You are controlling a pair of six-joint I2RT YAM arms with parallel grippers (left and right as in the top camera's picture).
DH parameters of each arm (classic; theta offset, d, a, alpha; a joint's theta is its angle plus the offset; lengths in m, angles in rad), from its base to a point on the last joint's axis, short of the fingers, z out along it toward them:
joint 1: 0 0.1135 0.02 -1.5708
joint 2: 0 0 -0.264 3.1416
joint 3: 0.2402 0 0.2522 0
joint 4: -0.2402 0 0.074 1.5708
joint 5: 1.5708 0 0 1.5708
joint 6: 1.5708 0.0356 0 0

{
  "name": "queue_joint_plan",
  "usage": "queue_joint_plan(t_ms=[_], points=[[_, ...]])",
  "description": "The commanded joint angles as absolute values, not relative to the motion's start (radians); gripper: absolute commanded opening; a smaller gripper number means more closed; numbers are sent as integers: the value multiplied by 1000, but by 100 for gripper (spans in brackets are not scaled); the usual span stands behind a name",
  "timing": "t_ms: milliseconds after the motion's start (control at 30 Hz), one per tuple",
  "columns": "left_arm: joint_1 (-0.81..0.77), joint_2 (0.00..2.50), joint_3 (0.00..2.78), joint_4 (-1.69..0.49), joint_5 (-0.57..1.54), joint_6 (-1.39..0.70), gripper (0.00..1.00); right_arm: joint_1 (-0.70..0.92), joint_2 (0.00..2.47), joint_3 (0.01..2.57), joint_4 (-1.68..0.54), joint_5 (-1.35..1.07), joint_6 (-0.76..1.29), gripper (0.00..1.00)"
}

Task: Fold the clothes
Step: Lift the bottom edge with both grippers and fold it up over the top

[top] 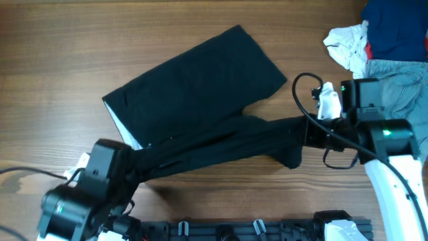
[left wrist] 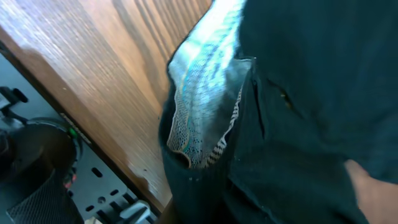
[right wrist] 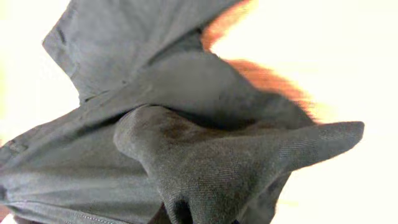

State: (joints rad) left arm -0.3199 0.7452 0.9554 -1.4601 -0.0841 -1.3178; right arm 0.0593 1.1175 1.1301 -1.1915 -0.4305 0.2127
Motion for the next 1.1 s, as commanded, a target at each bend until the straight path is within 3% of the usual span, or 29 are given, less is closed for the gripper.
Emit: queue_joint_plan(t_ms=[0,600,833,1067], points=[[-310,725,967,-1477,-235,-1306,4,23,1121,1215,-1167,-334,130,4],[-304,1114,967,-1304,-591,-1400,4,32,1520,1217,-558,-466,52,4],[-157,1230,967,-1200,-615,-1403,4,129,1663,1217,-252,-466,52,4],[-20,1375,967,-929,-628,-1391,4,218,1854,1217,-6,-414,81,4]])
